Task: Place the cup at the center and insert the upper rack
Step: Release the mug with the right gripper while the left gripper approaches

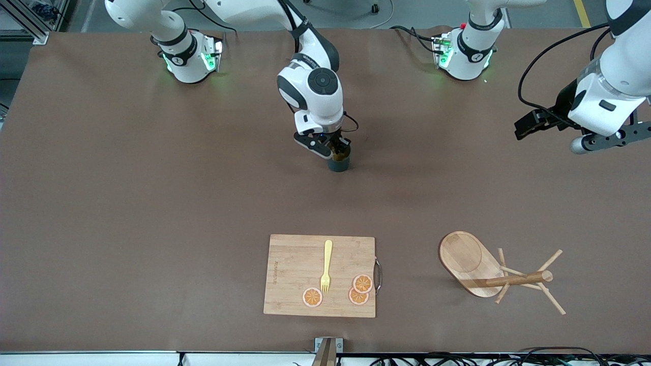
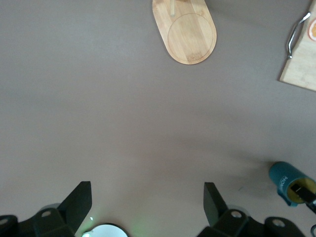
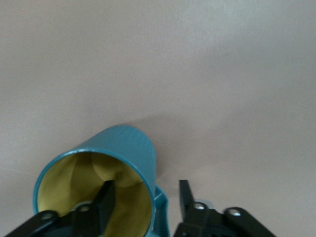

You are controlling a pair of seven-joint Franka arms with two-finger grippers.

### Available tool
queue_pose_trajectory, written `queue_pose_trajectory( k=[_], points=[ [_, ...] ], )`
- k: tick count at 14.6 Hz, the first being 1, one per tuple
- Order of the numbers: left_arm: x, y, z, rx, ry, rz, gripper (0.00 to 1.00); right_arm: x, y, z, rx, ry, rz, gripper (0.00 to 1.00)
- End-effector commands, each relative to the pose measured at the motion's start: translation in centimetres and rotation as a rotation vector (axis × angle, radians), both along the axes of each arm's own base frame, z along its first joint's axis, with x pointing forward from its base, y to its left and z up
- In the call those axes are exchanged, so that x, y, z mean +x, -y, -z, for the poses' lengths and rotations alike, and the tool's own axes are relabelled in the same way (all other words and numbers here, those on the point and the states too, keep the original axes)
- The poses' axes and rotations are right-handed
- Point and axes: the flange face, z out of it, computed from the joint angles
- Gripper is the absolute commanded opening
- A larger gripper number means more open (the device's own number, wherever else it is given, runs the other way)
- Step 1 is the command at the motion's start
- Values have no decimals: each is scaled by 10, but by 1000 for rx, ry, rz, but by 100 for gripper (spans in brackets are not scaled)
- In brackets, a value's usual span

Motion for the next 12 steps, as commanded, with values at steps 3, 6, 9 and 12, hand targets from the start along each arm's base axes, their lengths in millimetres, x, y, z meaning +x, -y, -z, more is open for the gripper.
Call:
queue_pose_trajectory(
  k=[3, 6, 9, 12],
  points=[
    [-14, 74, 10, 9, -12, -89, 100, 43, 55, -99, -1, -84, -198, 100],
    [-44, 143, 19, 34, 13, -112, 100, 76, 125, -151, 1, -144, -356, 100],
    [-81, 216, 38, 62, 54, -81, 100, 116, 221, -189, 33, -193, -526, 100],
    [-126, 280, 79, 135, 161, 30, 100, 150, 332, -211, 89, -211, -717, 100]
  ],
)
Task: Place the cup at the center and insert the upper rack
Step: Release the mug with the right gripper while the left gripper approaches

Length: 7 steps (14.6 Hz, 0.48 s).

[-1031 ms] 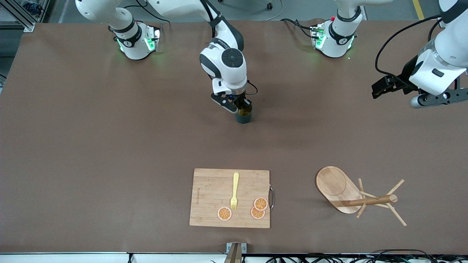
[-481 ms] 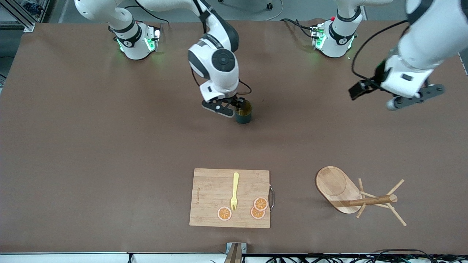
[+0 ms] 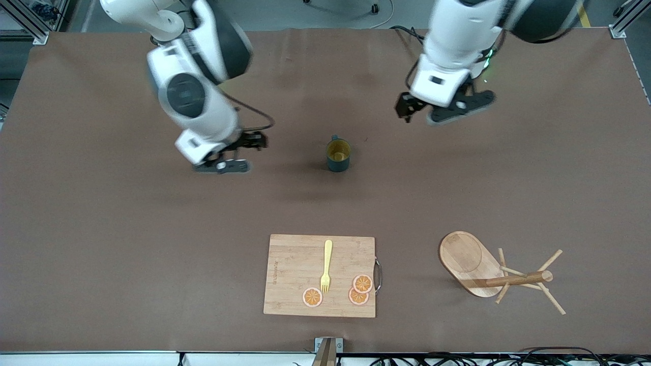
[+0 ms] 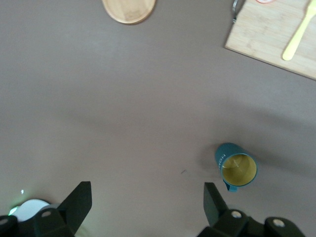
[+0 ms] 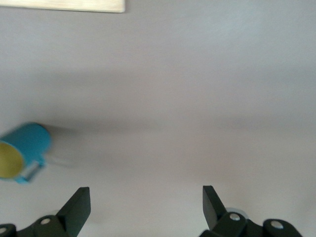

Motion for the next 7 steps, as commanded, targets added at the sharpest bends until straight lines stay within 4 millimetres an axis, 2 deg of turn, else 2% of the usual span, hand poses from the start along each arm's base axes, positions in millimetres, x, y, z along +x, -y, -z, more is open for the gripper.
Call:
queue_pose_trajectory(
  k=[1, 4, 7],
  points=[
    [-41, 42, 37, 52, 104, 74, 100, 15, 98, -16, 65, -16, -166, 100],
    [-78, 84, 69, 35, 166, 103, 100, 30, 194, -28, 73, 0, -324, 100],
    [-119, 123, 112, 108, 248, 165, 98, 39, 280, -45, 92, 40, -382, 100]
  ],
)
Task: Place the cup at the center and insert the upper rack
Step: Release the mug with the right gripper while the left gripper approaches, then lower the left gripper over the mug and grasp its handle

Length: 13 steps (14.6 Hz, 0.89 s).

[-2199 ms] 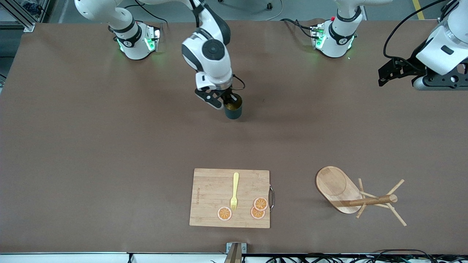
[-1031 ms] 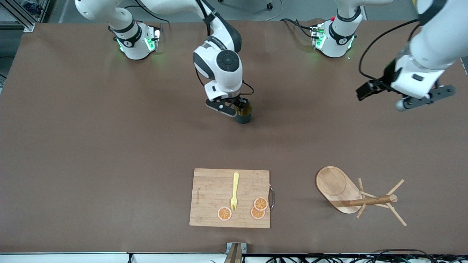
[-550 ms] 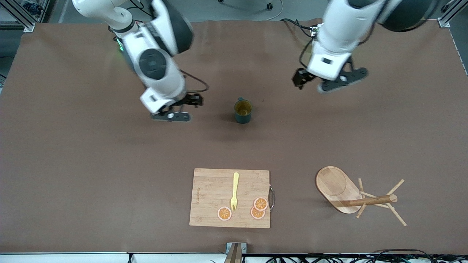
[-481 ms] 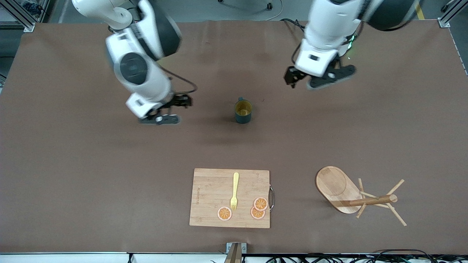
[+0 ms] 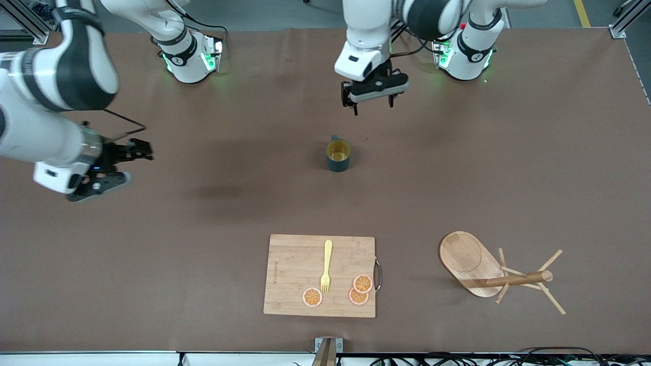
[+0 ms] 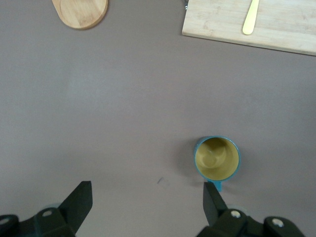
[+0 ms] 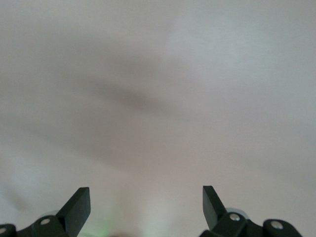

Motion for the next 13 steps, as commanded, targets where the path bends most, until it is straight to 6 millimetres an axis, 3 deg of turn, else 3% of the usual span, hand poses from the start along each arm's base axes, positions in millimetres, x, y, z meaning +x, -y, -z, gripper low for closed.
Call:
queue_pose_trajectory(
  k=[1, 4, 6, 9, 13],
  points=[
    [-37, 36, 40, 41, 73, 34, 96, -3, 56, -19, 3, 32, -68, 100],
    [-78, 73, 93, 52, 182, 9, 94, -1, 104, -43, -37, 79, -12, 100],
    [-97, 86, 128, 52, 256, 1, 93, -5, 124, -62, -43, 80, 45, 100],
    [-110, 99, 166, 33, 339, 18, 91, -5, 116, -77, -77, 76, 210, 100],
    [-111, 99, 209, 54, 416, 7, 87, 3, 118, -96, -81, 95, 226, 100]
  ],
)
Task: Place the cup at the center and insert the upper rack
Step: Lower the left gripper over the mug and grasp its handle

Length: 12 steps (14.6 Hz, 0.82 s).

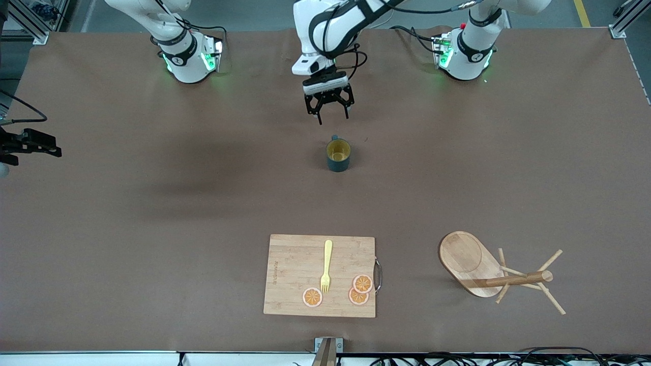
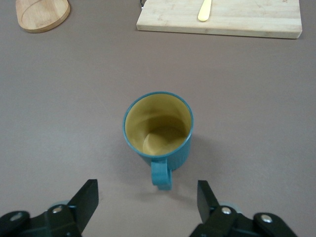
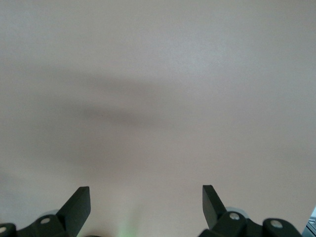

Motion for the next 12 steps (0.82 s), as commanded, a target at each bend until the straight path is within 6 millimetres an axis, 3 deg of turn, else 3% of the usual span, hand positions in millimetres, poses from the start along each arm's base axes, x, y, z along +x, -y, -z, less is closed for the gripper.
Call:
queue_pose_trajectory(
  k=[1, 7, 12],
  points=[
    [4, 6, 20, 0, 43, -35, 86, 3, 0, -14, -13, 7, 28, 100],
    [1, 12, 73, 10, 150, -99, 82, -6, -11, -22, 17, -41, 24, 100],
    [3, 11, 78, 20, 179, -90, 67, -24, -12, -46, 14, -27, 72, 100]
  ],
)
